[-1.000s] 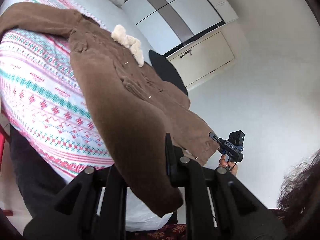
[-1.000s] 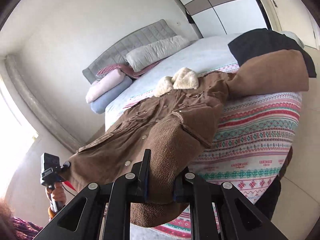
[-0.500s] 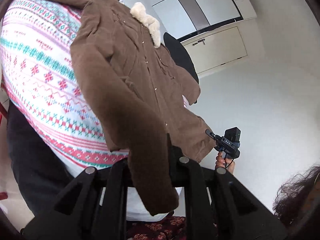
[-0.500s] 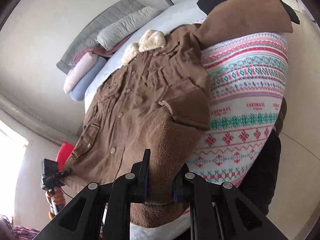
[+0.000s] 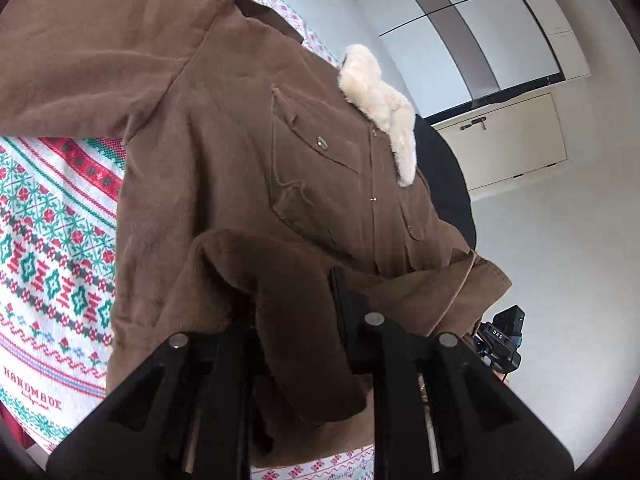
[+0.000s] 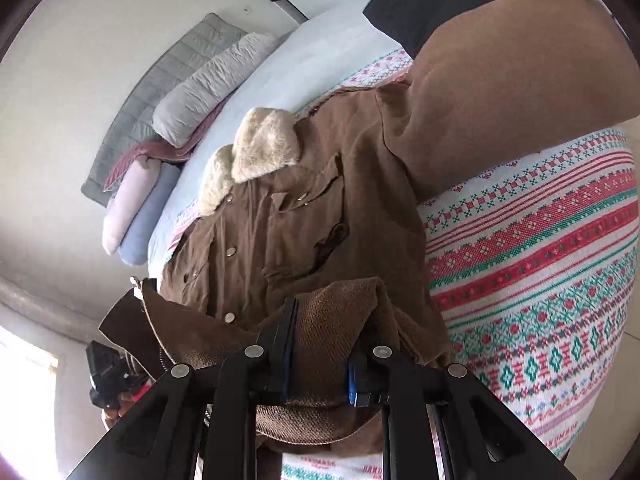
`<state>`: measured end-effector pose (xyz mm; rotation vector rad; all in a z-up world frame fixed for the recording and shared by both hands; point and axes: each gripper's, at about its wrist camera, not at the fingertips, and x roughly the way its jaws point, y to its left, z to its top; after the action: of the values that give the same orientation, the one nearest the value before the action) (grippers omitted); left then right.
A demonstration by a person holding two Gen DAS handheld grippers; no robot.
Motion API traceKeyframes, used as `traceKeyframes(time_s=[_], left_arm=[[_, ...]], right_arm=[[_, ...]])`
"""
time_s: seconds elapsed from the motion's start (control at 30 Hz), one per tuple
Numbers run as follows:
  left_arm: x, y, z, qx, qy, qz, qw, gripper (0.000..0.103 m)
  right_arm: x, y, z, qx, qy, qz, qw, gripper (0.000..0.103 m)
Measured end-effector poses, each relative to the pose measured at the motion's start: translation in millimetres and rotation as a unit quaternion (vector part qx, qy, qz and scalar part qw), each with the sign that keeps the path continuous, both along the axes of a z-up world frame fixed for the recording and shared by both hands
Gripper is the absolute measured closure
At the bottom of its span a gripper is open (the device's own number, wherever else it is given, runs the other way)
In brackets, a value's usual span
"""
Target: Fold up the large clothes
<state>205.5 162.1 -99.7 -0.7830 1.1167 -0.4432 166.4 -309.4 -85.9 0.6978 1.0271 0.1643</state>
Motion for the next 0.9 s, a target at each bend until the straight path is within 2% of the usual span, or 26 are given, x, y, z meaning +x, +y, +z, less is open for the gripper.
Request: traceKeyframes(time_s=[0.07,0.13,0.23,0.27,0.3,0.4,0.5,0.6,0.7,0.83,0.9], left_arm=[[2,-6,3,0.011,0.009,-0.008,0.9999,0.077],[-4,-11,18,0.007,-0.009,-0.032,0.9994,0.066],[-26,-14,40,0.009,-0.039,-0.060,0.9974,0.045],[-36,-12,48,0.018,-0.051,-0.060,0.9967,0.032],[-47,-12,56,0.033,-0.065,-0.058,0.9957,0.022],[-72,-13,74,0.094,-0.106,-0.052,0.9885,0.020],[-91,-22,74,0.131,-0.101,-0.078,0.9832,0.020],[-106,-42,67,0.132,-0.065,-0.121,0.9817,0.020],[-112,-70,65,0.133,-0.046,-0.141,0.9799,0.020],[-123,-110,60,0.154,-0.025,-0.122,0.9801,0.020],[-126,-125,51,0.207,-0.019,-0.091,0.9738,0.020]], right_arm=[[14,1,-13,0.010,0.026,-0.004,1.000,0.083],[13,1,-12,0.028,0.028,0.002,0.999,0.078],[-4,-1,4,0.045,0.006,0.029,0.999,0.072],[-13,-2,10,0.053,-0.005,0.037,0.998,0.068],[-23,-3,18,0.060,-0.019,0.044,0.997,0.060],[-53,-2,39,0.062,-0.056,0.064,0.995,0.051],[-84,1,53,0.033,-0.083,0.062,0.994,0.035],[-114,3,58,-0.007,-0.101,0.050,0.994,0.032],[-137,6,56,0.003,-0.101,0.044,0.994,0.031],[-149,35,50,0.014,-0.091,0.071,0.993,0.028],[-148,58,43,-0.004,-0.080,0.088,0.993,0.027]])
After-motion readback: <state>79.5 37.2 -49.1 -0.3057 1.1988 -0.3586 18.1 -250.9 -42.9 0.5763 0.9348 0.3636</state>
